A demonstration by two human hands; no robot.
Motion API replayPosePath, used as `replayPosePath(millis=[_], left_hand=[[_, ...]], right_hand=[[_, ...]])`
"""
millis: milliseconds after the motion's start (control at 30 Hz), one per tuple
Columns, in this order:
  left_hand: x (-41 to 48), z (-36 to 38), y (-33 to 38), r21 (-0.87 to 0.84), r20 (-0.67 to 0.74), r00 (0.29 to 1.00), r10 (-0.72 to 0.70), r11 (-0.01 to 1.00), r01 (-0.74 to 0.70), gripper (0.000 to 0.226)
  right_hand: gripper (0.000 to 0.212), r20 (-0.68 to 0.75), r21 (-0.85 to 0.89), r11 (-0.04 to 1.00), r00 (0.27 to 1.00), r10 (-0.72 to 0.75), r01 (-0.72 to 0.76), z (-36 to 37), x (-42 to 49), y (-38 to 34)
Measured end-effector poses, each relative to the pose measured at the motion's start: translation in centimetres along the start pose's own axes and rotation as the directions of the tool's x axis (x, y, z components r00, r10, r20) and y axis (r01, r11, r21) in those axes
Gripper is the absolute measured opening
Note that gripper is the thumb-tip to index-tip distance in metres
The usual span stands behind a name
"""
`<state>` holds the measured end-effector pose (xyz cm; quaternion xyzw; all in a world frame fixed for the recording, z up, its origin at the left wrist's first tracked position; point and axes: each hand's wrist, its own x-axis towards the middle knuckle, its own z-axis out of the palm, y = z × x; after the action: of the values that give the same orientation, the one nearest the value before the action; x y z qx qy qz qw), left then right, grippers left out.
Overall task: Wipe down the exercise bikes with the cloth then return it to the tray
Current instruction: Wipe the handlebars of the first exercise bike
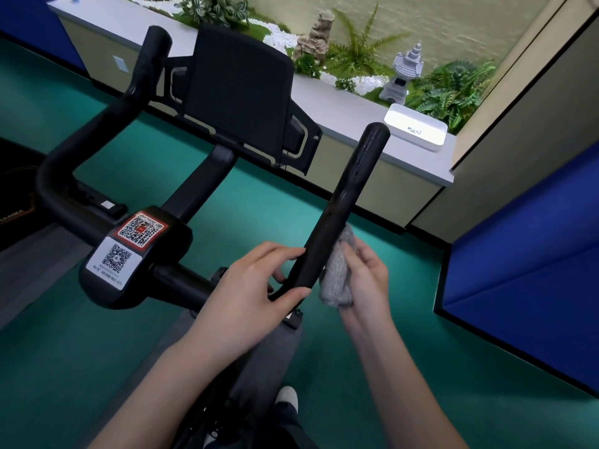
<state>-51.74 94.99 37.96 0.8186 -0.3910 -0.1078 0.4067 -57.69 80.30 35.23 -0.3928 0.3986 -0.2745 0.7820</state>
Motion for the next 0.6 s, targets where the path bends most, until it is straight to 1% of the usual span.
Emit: replayPosePath(millis=[67, 167, 200, 233, 267, 300, 333, 367, 400, 433, 467, 533, 600], left_hand=[[0.1, 0.2, 0.2, -0.011, -0.017, 1.000, -0.009, 1.000, 0.009, 0.042], [0.6, 0.6, 0.5, -0.011, -0.045, 0.998, -0.038, 0.999, 0.038, 0.046], [0.8, 0.7, 0.6, -0.007, -0.048, 0.998, -0.049, 0.999, 0.048, 0.047], [1.0, 0.8, 0.7, -0.004, -0.050, 0.997, -0.061, 0.998, 0.061, 0.047], [1.2, 1.0, 0.9, 0.000, -0.053, 0.996, -0.073, 0.997, 0.073, 0.047], [1.5, 1.1, 1.0, 0.006, -0.058, 0.995, -0.084, 0.996, 0.084, 0.045], [1.7, 1.2, 1.1, 0.011, -0.063, 0.994, -0.093, 0.995, 0.094, 0.044], [1.9, 1.2, 1.2, 0.017, -0.066, 0.993, -0.102, 0.995, 0.103, 0.042], [2.1, 1.3, 1.3, 0.023, -0.070, 0.992, -0.108, 0.994, 0.110, 0.040], [2.2, 1.3, 1.3, 0.031, -0.073, 0.991, -0.113, 0.993, 0.115, 0.038], [2.3, 1.4, 1.3, 0.040, -0.075, 0.991, -0.115, 0.992, 0.119, 0.037], [2.3, 1.4, 1.2, 0.046, -0.073, 0.991, -0.115, 0.992, 0.118, 0.036], [2.2, 1.5, 1.2, 0.035, -0.077, 0.991, -0.113, 0.993, 0.115, 0.037]], right_hand=[[0.009, 0.015, -0.046, 0.999, 1.000, -0.018, 0.019, -0.6, -1.7, 1.1], [0.010, 0.035, -0.081, 0.993, 0.996, -0.080, 0.082, -1.6, -3.9, 1.8], [0.013, 0.013, -0.101, 0.986, 0.991, -0.133, 0.133, -1.9, -4.0, 1.4], [0.017, -0.009, -0.146, 0.966, 0.976, -0.218, 0.215, -2.0, -3.9, 0.7], [0.020, -0.008, -0.228, 0.917, 0.941, -0.339, 0.328, -2.0, -3.6, -0.3], [0.023, 0.046, -0.340, 0.818, 0.877, -0.478, 0.464, -1.8, -3.3, -1.3], [0.024, 0.158, -0.448, 0.669, 0.789, -0.593, 0.593, -1.4, -2.9, -2.3], [0.023, 0.298, -0.523, 0.492, 0.691, -0.659, 0.696, -1.0, -2.5, -3.0], [0.021, 0.434, -0.558, 0.323, 0.601, -0.671, 0.764, -0.6, -2.2, -3.5], [0.020, 0.549, -0.565, 0.184, 0.533, -0.643, 0.804, -0.2, -1.8, -3.7], [0.022, 0.639, -0.558, 0.075, 0.486, -0.596, 0.826, 0.1, -1.4, -3.9], [0.025, 0.747, -0.533, -0.086, 0.420, -0.516, 0.842, 0.5, -0.6, -4.4], [0.026, 0.797, -0.521, -0.218, 0.379, -0.471, 0.825, 0.8, 0.4, -5.3]])
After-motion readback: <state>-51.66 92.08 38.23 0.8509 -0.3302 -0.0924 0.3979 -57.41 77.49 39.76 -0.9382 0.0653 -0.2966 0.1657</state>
